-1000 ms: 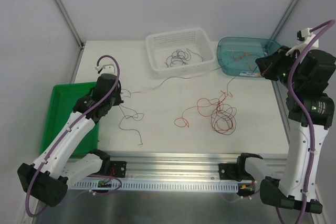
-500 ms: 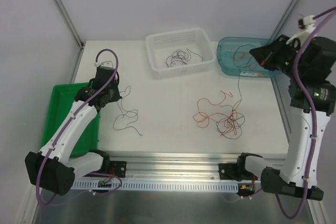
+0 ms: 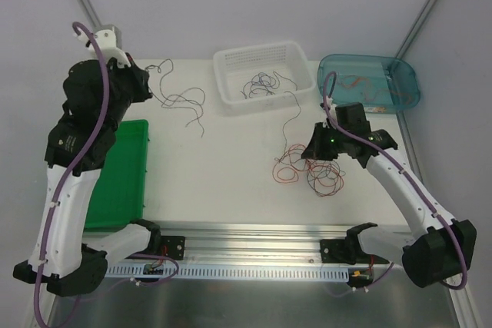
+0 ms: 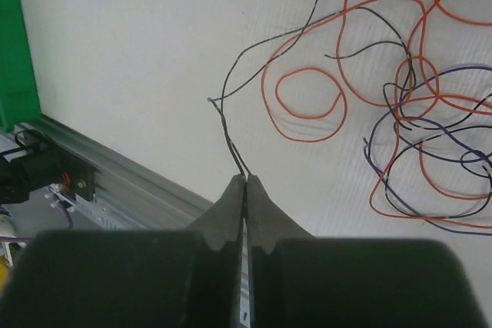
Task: Untangle the cables
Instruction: Place the cable in the bin.
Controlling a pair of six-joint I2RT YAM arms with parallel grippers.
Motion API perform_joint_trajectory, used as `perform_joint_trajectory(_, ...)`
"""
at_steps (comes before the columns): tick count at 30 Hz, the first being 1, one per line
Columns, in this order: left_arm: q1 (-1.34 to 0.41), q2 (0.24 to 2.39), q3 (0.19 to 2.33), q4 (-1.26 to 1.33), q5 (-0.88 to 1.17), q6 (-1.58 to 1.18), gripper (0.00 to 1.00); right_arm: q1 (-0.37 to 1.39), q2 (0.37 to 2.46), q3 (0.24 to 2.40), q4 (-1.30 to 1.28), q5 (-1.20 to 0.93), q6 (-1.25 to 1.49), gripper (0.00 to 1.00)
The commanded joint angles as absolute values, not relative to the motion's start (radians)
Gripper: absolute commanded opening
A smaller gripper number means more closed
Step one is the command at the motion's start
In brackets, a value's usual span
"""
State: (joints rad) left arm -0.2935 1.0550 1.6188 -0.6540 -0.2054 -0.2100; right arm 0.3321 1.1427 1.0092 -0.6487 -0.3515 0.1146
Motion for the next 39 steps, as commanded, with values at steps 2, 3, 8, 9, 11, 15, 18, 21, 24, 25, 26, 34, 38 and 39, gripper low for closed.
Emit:
perform_joint_trajectory(2,-0.29,1.121,1.761,-0.716,-0.518,-0.048,0.0,0.403,1.175,0.97,-0.575,-0.301,0.103,0.01)
perform_joint_trajectory(3,-0.288,1.132,1.796,-0.719,-0.553,-0.01,0.0,0.428,1.181,0.954,-0.574,-0.302,0.1,0.01)
perform_joint_trajectory(8,-0.267,1.176,1.87,-0.726,-0.691,0.098,0.0,0.48,1.219,0.943,-0.577,-0.314,0.092,0.01)
perform_joint_trajectory(9,-0.255,1.18,1.862,-0.727,-0.718,0.132,0.0,0.495,1.224,0.943,-0.575,-0.316,0.092,0.01)
perform_joint_trajectory(11,-0.18,1.189,1.835,-0.726,-0.755,0.161,0.0,0.511,1.236,0.948,-0.575,-0.318,0.089,0.01)
perform_joint_trajectory(15,0.023,1.157,1.666,-0.704,-0.626,0.086,0.0,0.545,1.256,0.957,-0.575,-0.324,0.087,0.01)
perform_joint_trajectory(18,0.15,1.134,1.509,-0.643,-0.556,0.058,0.0,0.566,1.262,0.968,-0.586,-0.325,0.083,0.01)
perform_joint_trajectory(21,0.234,1.129,1.361,-0.626,-0.505,0.003,0.0,0.583,1.261,0.98,-0.601,-0.315,0.071,0.01)
perform_joint_trajectory(24,0.29,1.117,1.206,-0.577,-0.492,-0.061,0.0,0.594,1.265,0.986,-0.614,-0.307,0.066,0.01)
perform_joint_trajectory(25,0.302,1.117,1.171,-0.552,-0.497,-0.07,0.0,0.595,1.264,0.988,-0.615,-0.31,0.066,0.01)
perform_joint_trajectory(26,0.311,1.117,1.136,-0.529,-0.508,-0.099,0.0,0.603,1.267,0.991,-0.615,-0.311,0.064,0.01)
perform_joint_trajectory(34,0.341,1.024,1.014,-0.476,-0.223,-0.153,0.63,0.653,1.259,1.046,-0.641,-0.314,0.011,0.01)
perform_joint_trajectory(38,0.298,0.91,0.996,-0.477,0.242,-0.179,0.83,0.69,1.259,1.089,-0.626,-0.356,-0.026,0.01)
perform_joint_trajectory(39,0.278,0.891,0.988,-0.476,0.324,-0.189,0.87,0.696,1.258,1.098,-0.62,-0.377,-0.032,0.01)
